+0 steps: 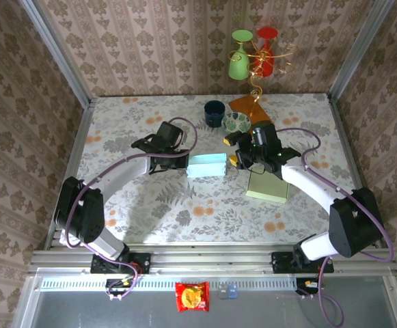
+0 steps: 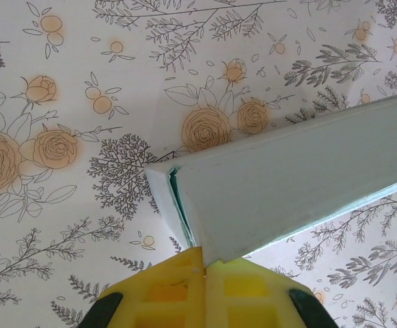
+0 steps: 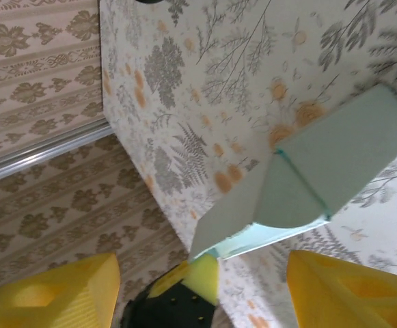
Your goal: Fold the paper box
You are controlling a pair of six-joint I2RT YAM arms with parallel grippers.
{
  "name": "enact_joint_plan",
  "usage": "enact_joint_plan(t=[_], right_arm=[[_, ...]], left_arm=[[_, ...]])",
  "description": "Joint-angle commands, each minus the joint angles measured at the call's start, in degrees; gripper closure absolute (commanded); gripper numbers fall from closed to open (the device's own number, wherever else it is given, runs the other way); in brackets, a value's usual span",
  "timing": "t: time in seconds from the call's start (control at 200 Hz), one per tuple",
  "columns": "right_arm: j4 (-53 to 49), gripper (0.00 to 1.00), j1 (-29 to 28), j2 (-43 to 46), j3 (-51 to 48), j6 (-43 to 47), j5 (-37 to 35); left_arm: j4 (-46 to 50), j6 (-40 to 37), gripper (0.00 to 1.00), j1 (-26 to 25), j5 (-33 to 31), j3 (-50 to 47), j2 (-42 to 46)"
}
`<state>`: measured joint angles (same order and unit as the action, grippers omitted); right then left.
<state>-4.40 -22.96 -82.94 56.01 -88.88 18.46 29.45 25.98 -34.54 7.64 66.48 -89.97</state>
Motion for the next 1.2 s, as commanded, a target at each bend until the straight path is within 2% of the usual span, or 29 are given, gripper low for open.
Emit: enact_joint_plan(t=[0.0,0.23,0.72,1.02,1.195], right_arm=[[4.7,0.31,0.3,-3.0,-1.0,-6.9,3.8],[3.0,0.26,0.2,-4.9,0.2,-6.2,5.4],[0.6,0.28,0.5,-6.3,-1.0,-4.2,5.4],[0.6,0.38,0.5,-6.4,-2.5,-2.5,5.2],[-0.5,0.43,0.5,-6.4,-3.4,-0.9,4.8]], left_arm=[[1.9,1.4,0.99,-0.7,-0.3,-1.4,0.6],[2.4,1.1,0.98,-0.9,-0.9,-1.2,0.5],[3.0,0.7,0.97,-1.1,-1.3,-0.6,0.3],[3.0,1.2,0.95,-1.2,-1.0,-0.6,0.1],[3.3,2.1,0.9,-1.2,-1.0,-0.7,0.0]])
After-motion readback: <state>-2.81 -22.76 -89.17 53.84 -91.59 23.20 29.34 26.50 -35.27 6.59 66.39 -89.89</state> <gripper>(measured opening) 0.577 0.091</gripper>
